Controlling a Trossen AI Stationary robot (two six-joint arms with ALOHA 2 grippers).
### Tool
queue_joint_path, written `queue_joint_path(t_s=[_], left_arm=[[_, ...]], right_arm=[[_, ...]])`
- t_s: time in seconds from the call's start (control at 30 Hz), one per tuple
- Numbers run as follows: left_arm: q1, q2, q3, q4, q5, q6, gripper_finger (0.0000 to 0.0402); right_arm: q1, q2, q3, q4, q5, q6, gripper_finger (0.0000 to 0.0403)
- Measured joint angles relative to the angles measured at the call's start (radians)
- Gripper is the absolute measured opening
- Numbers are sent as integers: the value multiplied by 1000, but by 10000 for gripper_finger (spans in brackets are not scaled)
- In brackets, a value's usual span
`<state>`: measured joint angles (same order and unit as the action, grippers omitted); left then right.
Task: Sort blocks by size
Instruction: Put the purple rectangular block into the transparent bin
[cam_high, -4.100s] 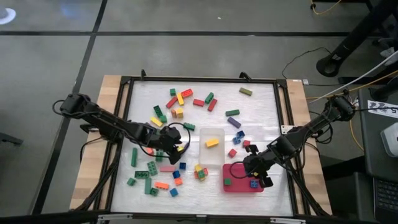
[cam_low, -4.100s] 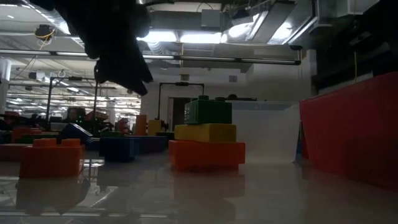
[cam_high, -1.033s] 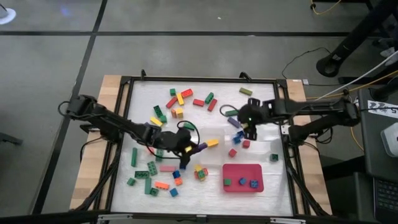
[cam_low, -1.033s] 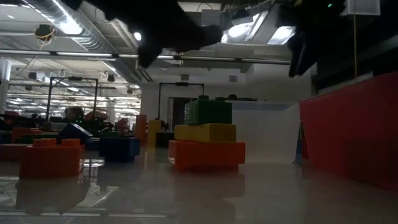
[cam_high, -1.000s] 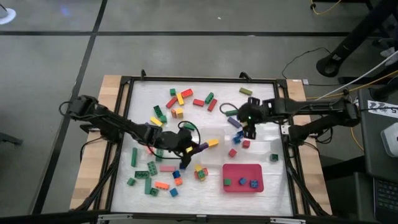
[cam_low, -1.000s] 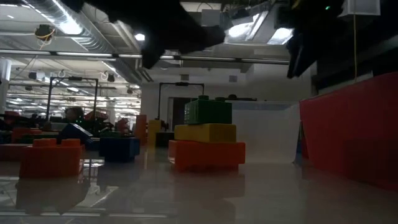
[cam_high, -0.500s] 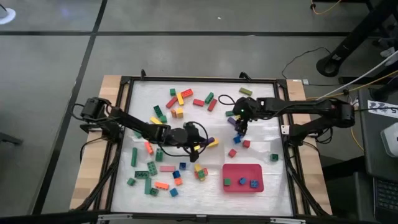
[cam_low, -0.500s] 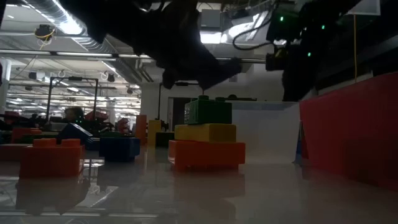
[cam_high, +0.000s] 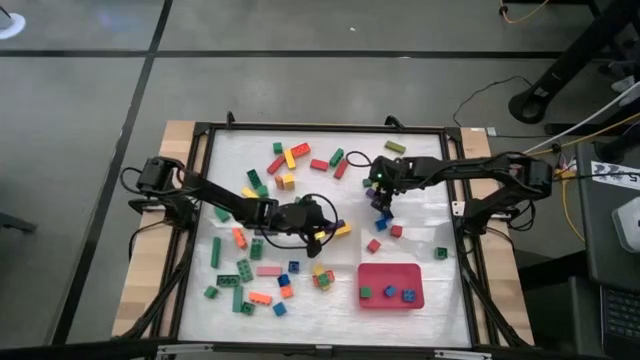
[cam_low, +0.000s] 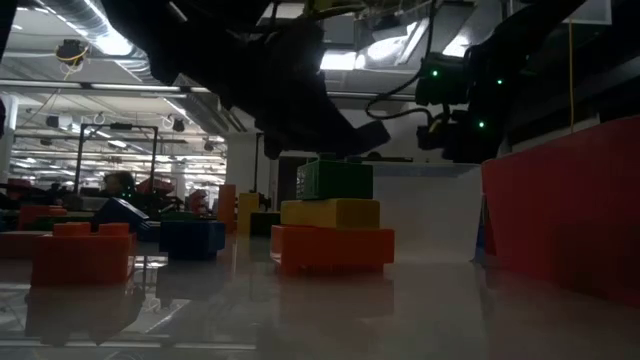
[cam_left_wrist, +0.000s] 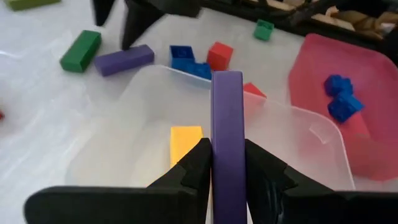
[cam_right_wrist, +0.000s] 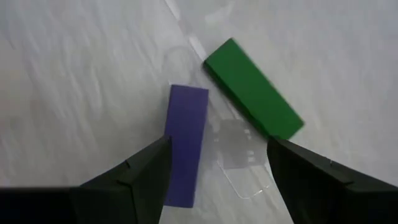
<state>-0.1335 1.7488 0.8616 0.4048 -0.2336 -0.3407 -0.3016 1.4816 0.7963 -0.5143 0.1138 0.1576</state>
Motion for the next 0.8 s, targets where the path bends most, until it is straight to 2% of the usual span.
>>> queue_joint_path(t_s=[0.17, 0.4, 0.5, 0.8], left_arm=[[17, 3, 0, -1, -7, 24, 81], [38, 3, 0, 5, -6, -16, 159], [38, 3, 0, 5, -7, -42, 180], [21, 3, 0, 2, -6, -46, 189]], right_arm=[[0, 23, 0, -5, -3, 0, 262], [0, 24, 0, -3, -25, -4, 262], [0, 40, 0, -3, -28, -4, 262], [0, 121, 4, 22, -33, -6, 251]])
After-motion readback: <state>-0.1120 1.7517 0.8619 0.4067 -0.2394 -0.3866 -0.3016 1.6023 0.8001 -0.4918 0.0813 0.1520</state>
